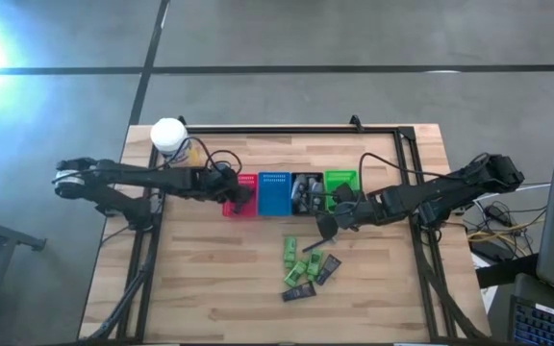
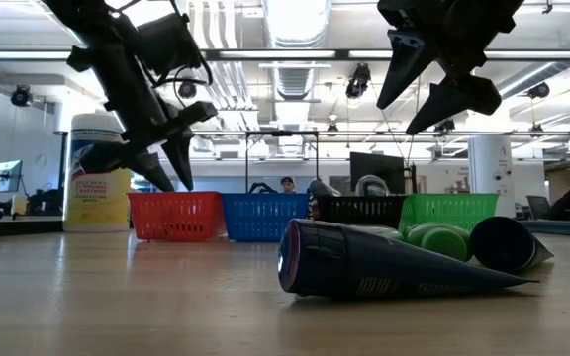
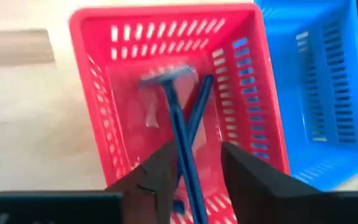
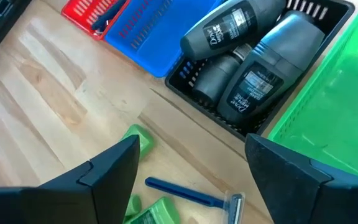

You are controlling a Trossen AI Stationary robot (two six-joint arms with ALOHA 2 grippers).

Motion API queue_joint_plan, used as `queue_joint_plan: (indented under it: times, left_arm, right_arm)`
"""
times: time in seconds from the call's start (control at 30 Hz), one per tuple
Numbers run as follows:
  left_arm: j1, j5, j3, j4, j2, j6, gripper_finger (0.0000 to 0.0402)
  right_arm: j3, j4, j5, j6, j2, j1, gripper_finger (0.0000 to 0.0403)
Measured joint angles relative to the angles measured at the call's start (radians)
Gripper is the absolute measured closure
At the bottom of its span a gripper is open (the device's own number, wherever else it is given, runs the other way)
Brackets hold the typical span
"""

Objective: Pick & Place Travel size toiletries
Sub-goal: Put the blue razor into the red bin

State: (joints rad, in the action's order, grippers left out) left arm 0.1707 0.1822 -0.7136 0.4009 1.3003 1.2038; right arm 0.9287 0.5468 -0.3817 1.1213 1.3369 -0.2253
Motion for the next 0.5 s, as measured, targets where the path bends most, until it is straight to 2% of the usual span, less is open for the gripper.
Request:
queue_joint_plan:
  times: [0.13, 0.33, 0.4, 0.5]
  left_arm:
    - [-0.011, -0.076, -0.020, -0.001, -0.008, -0.022, 0.0249]
    - [-0.131, -0.190, -0.126, -0.121, -0.032, -0.375, 0.0246]
    - [-0.191, -0.197, -0.159, -0.118, -0.027, -0.475, 0.0247]
    - [-0.261, -0.163, -0.191, -0.119, 0.006, -0.507, 0.0247]
  right_arm:
    - [0.000, 0.000, 0.046, -0.027, 0.000, 0.000, 0.0106]
    - [0.000, 0.032, 0.236, -0.290, 0.001, -0.022, 0.0102]
    - [0.000, 0.073, 0.260, -0.346, 0.002, -0.031, 0.0108]
    - [0.000, 0.158, 0.260, -0.384, 0.001, -0.040, 0.0118]
